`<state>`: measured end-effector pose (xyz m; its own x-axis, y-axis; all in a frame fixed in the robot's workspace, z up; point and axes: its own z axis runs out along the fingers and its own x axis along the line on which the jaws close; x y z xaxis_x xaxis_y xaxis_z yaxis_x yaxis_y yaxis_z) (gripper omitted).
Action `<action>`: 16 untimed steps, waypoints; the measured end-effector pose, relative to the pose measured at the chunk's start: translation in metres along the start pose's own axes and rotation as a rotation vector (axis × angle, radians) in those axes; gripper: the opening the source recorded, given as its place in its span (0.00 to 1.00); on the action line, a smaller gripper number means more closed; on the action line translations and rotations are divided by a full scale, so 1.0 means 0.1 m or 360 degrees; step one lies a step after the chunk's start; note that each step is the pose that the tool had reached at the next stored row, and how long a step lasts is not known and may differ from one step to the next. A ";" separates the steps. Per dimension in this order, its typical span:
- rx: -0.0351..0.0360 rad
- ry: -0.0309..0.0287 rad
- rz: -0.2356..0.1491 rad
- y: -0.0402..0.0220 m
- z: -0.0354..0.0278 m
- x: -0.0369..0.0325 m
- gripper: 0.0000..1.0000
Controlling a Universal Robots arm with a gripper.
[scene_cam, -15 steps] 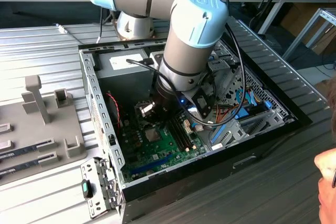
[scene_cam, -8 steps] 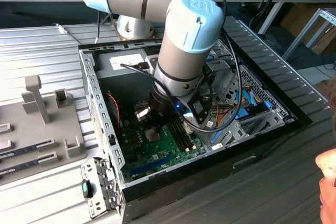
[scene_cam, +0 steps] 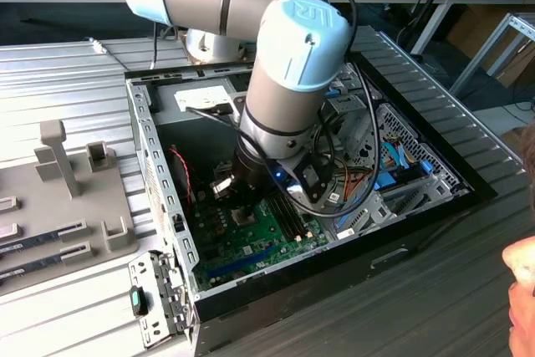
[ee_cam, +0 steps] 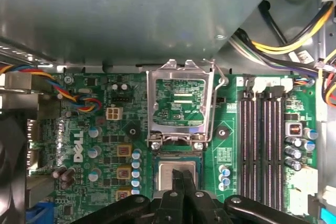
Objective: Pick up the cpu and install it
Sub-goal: 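Place the cpu into insertion slot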
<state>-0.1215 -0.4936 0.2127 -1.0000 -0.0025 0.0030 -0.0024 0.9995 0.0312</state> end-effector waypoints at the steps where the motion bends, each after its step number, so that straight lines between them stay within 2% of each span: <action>1: 0.0000 0.00000 0.0000 0.000 0.004 0.011 0.11; 16: 0.0000 0.00000 0.0000 -0.021 0.052 0.024 0.11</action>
<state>-0.1239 -0.4956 0.2074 -1.0000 -0.0025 0.0030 -0.0024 0.9995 0.0313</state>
